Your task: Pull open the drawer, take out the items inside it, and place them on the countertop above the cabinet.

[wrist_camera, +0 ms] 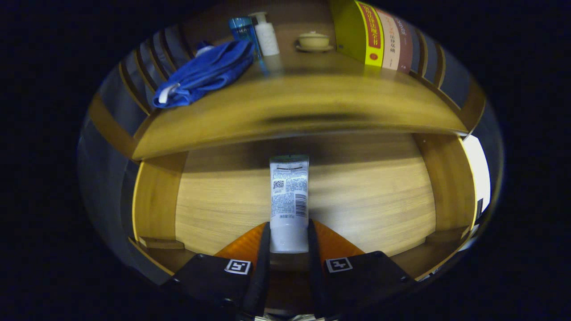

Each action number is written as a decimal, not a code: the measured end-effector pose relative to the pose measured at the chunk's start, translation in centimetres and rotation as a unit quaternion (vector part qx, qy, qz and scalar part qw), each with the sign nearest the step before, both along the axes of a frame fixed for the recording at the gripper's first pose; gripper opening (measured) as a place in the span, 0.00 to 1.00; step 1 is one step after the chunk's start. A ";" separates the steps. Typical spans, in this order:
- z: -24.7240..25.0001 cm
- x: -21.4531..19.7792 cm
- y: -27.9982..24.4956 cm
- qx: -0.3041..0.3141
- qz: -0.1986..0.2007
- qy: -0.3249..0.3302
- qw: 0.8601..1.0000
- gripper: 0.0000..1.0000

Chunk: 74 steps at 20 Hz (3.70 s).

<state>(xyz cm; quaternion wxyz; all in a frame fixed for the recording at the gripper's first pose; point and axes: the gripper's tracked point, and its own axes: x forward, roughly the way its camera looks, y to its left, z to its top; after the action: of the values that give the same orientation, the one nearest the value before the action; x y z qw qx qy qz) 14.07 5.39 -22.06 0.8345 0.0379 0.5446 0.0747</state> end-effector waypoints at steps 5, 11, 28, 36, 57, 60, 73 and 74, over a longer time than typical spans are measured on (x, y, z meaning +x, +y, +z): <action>4.4 -3.7 -1.5 0.018 0.019 -0.016 1.000 0.47; 10.7 -4.9 -1.5 0.044 0.034 -0.070 0.996 0.47; 9.6 13.5 0.1 -0.035 -0.028 -0.137 0.990 0.47; 7.3 13.3 -0.4 -0.039 -0.035 -0.131 0.990 0.54; 21.1 2.1 1.4 0.034 0.043 -0.372 0.927 0.98; 22.7 -1.0 -0.4 0.016 0.037 -0.438 0.898 0.97; 16.5 -10.2 -2.2 -0.001 -0.017 -0.510 0.860 0.97; 16.7 -10.3 -2.3 -0.002 -0.019 -0.514 0.858 0.97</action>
<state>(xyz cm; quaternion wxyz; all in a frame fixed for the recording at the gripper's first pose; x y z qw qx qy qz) 3.81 3.06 -5.36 0.9971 0.0030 0.0375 0.0668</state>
